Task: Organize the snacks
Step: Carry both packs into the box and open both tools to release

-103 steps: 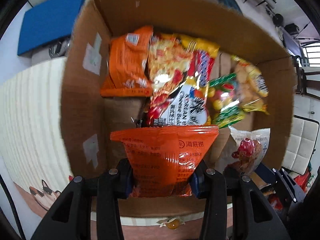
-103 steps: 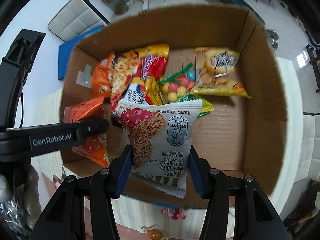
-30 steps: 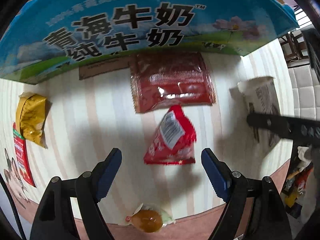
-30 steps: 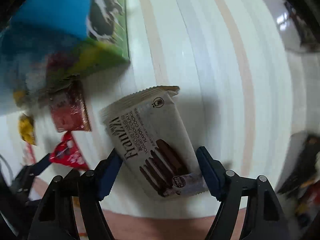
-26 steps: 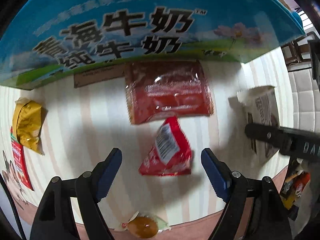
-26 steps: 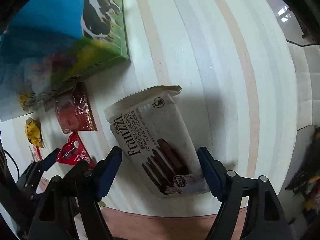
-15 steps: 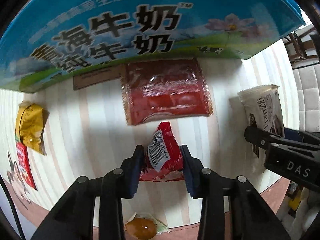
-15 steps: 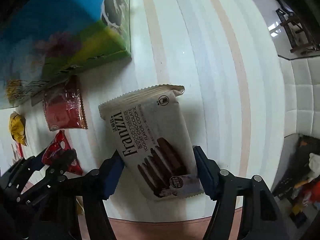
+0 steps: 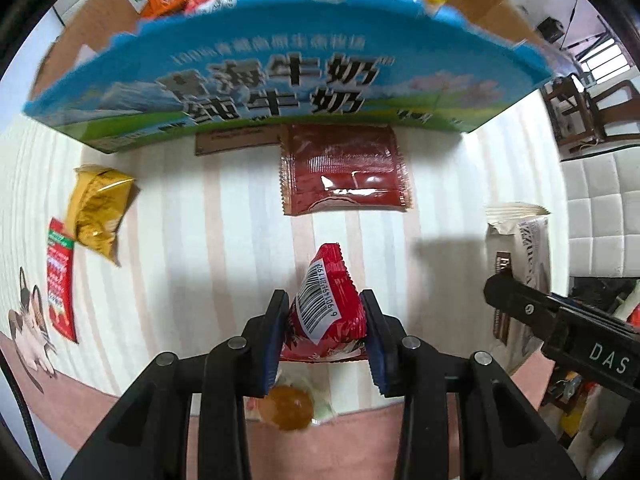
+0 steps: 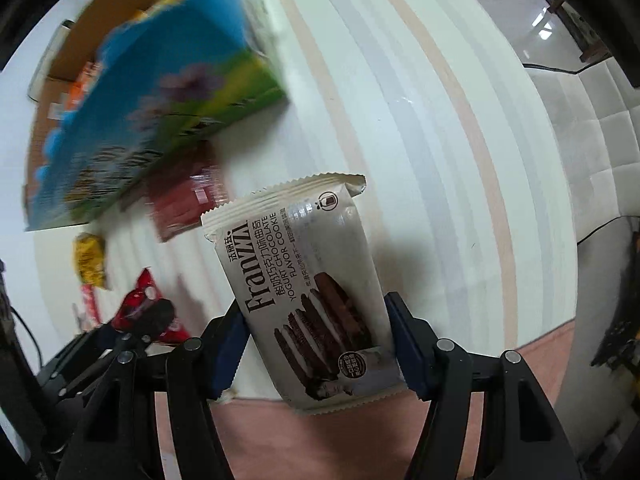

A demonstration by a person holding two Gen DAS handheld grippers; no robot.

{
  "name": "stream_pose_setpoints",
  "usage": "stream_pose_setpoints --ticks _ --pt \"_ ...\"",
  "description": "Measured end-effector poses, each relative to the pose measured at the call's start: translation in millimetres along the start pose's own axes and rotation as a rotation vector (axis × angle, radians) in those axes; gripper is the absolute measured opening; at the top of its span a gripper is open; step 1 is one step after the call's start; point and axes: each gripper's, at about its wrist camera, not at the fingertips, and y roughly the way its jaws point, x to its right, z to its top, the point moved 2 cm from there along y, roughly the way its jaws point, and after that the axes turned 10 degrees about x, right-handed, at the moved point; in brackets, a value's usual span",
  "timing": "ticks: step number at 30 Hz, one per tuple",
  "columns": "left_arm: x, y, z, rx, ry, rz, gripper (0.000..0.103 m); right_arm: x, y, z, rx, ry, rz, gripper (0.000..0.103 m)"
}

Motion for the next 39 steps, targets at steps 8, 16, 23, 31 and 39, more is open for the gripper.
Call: stream_pose_setpoints --ticks 8,16,23,31,39 --pt "-24 -77 39 0.120 -0.034 -0.085 0.033 -39 -78 16 0.086 -0.023 0.126 0.068" --pt "-38 -136 118 0.205 -0.060 -0.099 0.033 -94 -136 79 0.194 -0.044 0.188 0.068" --pt "-68 -100 192 0.153 -0.082 -0.025 0.033 -118 -122 146 0.231 -0.008 0.129 0.068" --pt "-89 -16 216 -0.042 -0.129 -0.027 0.033 -122 -66 183 0.187 0.029 0.047 0.068" --pt "-97 29 206 -0.142 -0.157 -0.035 0.035 -114 -26 184 0.133 0.056 0.013 0.071"
